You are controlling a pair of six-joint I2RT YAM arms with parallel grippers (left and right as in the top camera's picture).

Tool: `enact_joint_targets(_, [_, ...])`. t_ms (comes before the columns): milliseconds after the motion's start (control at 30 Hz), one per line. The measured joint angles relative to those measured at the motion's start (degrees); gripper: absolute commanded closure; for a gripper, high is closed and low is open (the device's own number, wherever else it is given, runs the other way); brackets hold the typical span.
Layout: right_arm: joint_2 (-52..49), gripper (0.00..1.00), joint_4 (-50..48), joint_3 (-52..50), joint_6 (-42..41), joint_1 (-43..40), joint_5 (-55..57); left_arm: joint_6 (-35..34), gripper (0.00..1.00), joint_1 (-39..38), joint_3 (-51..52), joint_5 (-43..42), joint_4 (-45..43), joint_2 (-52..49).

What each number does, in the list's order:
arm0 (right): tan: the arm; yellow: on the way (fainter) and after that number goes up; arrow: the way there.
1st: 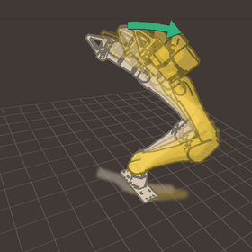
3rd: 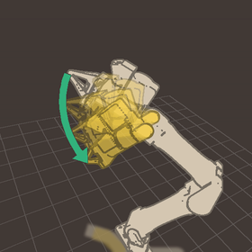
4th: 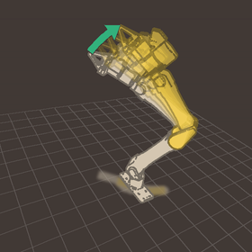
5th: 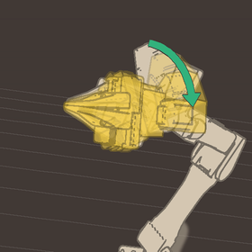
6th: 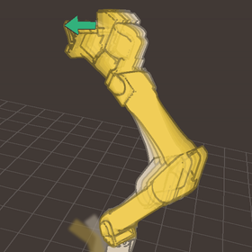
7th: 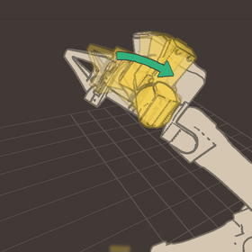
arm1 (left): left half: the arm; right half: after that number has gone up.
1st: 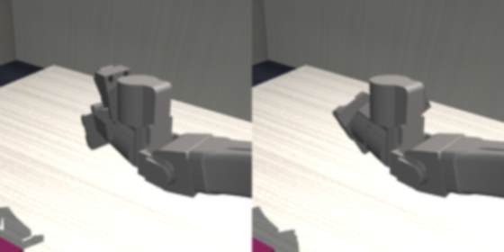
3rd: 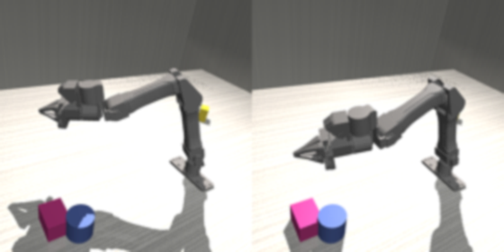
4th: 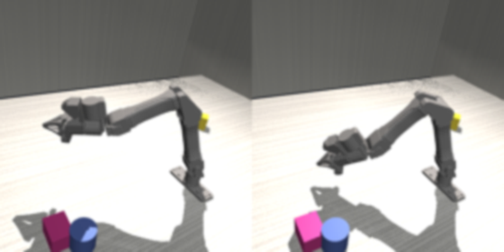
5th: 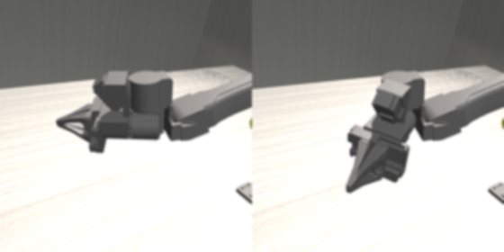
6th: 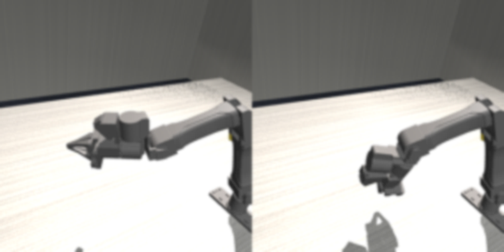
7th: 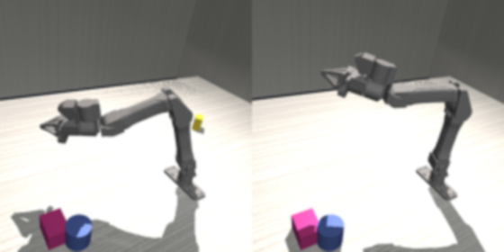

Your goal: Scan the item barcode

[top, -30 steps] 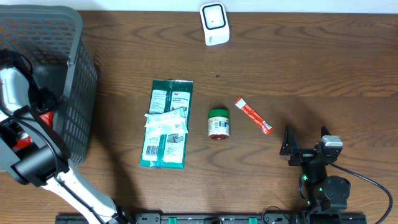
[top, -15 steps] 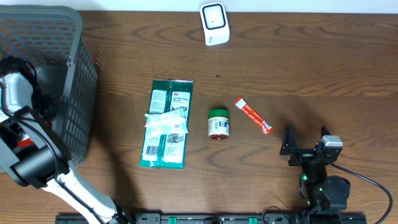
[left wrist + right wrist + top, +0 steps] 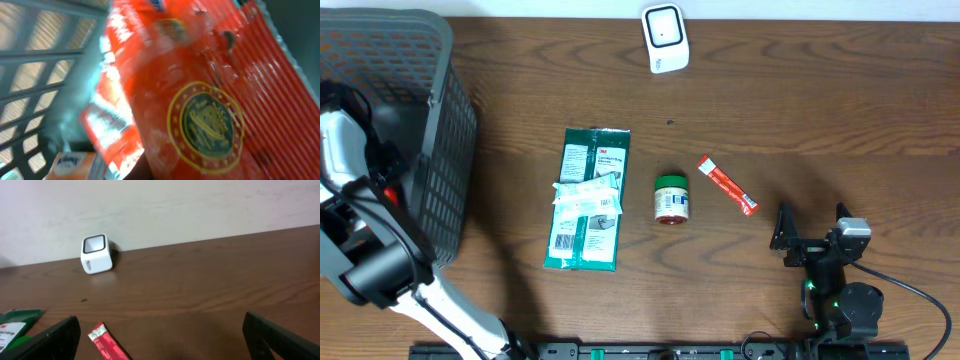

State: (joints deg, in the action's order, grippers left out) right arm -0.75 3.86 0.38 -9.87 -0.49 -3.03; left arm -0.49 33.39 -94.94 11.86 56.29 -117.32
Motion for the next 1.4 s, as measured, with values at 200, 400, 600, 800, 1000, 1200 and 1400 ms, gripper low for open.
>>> enact_joint_targets(200, [0.0, 0.01, 0.0, 0.0, 0.0, 0.0, 0.0, -4.4, 0.93, -1.7, -0.2, -2.1, -2.1, 13.0])
enact_joint_targets(400, [0.0, 0.01, 0.0, 0.0, 0.0, 0.0, 0.0, -6.1, 0.93, -5.0, -1.6, -2.6, -2.8, 26.3])
enact_joint_targets(600, [-0.1, 0.01, -5.0, 0.1, 0.0, 0.0, -0.6, -6.8, 0.93, -9.3, -1.5, -2.8, -6.1, 36.2])
enact_joint_targets(800, [-2.0, 0.01, 0.4, 8.4, 0.8, 0.0, -1.4, -7.0, 0.93, -15.6, -1.6, -2.6, -6.5, 46.4])
enact_joint_targets(1000, [-12.6, 0.01, 11.0, 29.0, 4.7, 0.0, -1.0, -7.8, 0.93, -27.2, -2.1, -2.5, -2.2, 50.5])
enact_joint_targets(1200, [-29.5, 0.01, 27.6, 50.1, 9.0, 0.0, -1.1, -10.3, 0.93, -37.9, -2.2, 0.3, 4.0, 48.3])
enact_joint_targets(1400, [-44.5, 0.01, 41.5, 66.0, 11.8, 0.0, -4.6, -11.8, 0.58, -38.0, -2.2, 13.9, 3.0, 45.9])
